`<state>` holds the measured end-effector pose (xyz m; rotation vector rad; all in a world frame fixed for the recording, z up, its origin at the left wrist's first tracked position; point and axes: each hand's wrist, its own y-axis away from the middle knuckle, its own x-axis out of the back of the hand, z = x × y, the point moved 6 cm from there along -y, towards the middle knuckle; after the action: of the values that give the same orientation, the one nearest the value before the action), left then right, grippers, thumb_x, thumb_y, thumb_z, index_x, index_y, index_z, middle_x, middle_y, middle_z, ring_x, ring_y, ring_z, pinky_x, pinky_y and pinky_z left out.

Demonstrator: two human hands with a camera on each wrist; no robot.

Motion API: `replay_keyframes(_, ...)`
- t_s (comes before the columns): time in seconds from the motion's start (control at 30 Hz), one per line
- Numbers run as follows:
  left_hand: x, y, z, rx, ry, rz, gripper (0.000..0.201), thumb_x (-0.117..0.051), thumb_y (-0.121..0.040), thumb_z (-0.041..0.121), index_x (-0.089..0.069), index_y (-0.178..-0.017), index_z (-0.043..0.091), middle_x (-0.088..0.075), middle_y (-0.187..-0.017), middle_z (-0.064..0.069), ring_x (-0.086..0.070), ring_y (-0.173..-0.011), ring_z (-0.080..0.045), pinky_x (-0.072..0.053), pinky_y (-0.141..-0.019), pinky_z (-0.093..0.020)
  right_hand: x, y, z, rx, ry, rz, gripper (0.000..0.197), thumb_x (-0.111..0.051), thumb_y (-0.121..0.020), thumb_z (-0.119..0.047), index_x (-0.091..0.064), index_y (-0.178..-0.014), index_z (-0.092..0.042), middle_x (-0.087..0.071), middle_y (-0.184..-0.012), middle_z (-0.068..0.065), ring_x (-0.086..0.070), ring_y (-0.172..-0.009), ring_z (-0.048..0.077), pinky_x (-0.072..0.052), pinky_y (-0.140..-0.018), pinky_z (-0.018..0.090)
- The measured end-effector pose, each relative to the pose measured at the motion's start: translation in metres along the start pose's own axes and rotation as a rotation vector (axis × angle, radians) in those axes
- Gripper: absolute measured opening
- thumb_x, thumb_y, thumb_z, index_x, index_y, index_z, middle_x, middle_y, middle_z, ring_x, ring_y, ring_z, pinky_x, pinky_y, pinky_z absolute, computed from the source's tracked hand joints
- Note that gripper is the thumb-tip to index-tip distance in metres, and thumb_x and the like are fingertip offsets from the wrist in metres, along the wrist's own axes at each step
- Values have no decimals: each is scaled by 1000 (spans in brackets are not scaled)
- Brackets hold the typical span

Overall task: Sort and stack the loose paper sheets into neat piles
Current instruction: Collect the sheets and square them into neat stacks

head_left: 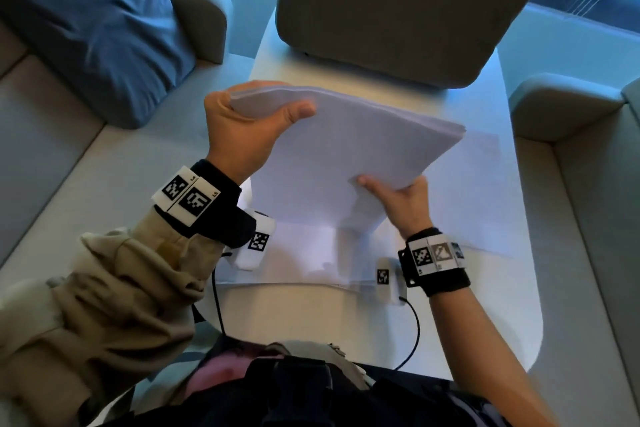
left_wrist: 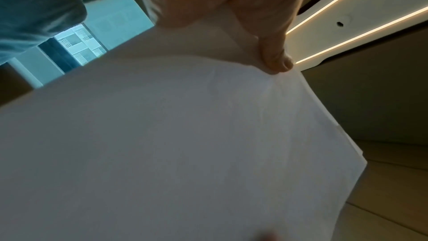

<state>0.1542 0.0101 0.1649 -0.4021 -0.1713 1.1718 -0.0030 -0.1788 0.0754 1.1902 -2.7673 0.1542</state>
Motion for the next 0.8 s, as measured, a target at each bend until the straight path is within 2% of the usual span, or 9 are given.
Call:
replay_keyframes(0.1, -2, -4, -2, 21, 0, 3, 23, -85, -64, 12, -66, -70, 24, -65, -62, 25, -58, -58, 5, -48, -61, -17, -2, 12, 58, -172, 72, -49, 29, -82, -69, -5, -65, -83, -23, -69, -78, -14, -64, -70, -8, -52, -68, 18)
replay_keyframes(0.2, -2, -6, -18, 131, 23, -31, 25, -89, -57, 19, -67, -69, 20, -68, -64, 18, -61, -60, 0, -51, -61, -21, -1, 18, 91, -317, 43, -12, 26, -85, -65, -10, -68, -83, -19, -71, -83, -7, -67, -75, 3, -57, -72, 26)
replay_keyframes(0.33, -6, 5, -43, 288, 12, -90, 27, -88, -53, 16, -69, -72, 21, -72, -73, 15, -67, -69, -5, -55, -67, -25, -5, 15, 91, -340, -67, 47, 28, -83, -68, -12, -64, -85, -23, -69, -85, -8, -66, -76, 1, -54, -69, 17)
replay_keyframes(0.43, -3, 6, -43, 277, 69, -25, 19, -87, -56, 13, -73, -64, 24, -72, -72, 15, -66, -68, -4, -54, -66, -23, -5, 9, 91, -323, -88, 61, 26, -80, -71, -12, -63, -87, -24, -68, -87, -5, -65, -81, 10, -55, -75, 22)
replay_keyframes(0.5, -1, 1, -36, 242, 125, 5, 22, -88, -58, 14, -75, -66, 30, -72, -74, 14, -66, -69, -4, -54, -68, -24, 0, 8, 93, -337, -82, 82, 26, -83, -68, -23, -63, -85, -23, -67, -85, -4, -65, -81, 18, -55, -71, 20)
replay_keyframes(0.57, 3, -6, -28, 207, 201, 35, 24, -84, -65, 11, -75, -69, 32, -73, -76, 14, -66, -72, -4, -53, -70, -23, 7, 10, 98, -382, -133, 127, 52, -87, -48, -52, -64, -83, -21, -69, -83, -1, -67, -72, 20, -57, -66, 24)
replay_keyframes(0.63, 5, -12, -25, 181, 279, 59, 36, -73, -76, -1, -76, -74, 35, -73, -80, 14, -67, -78, -4, -53, -73, -22, 12, 12, 103, -435, -301, 201, 70, -86, -38, -58, -61, -88, -16, -69, -88, 4, -69, -63, 19, -58, -70, 30)
replay_keyframes(0.73, 3, -11, -38, 225, 380, 78, 23, -74, -78, 10, -76, -84, 32, -73, -90, 10, -67, -88, -9, -53, -81, -30, 8, 9, 98, -436, -616, 215, 70, -86, -48, -49, -59, -106, -21, -72, -95, -2, -71, -78, 15, -58, -78, 36)
replay_keyframes(0.8, 3, -5, -57, 313, 401, 98, 17, -79, -70, 24, -76, -87, 27, -73, -95, 6, -67, -92, -13, -53, -87, -37, 6, 2, 89, -397, -799, 215, 61, -76, -70, -30, -53, -126, -22, -69, -113, 1, -67, -101, 18, -56, -85, 41)
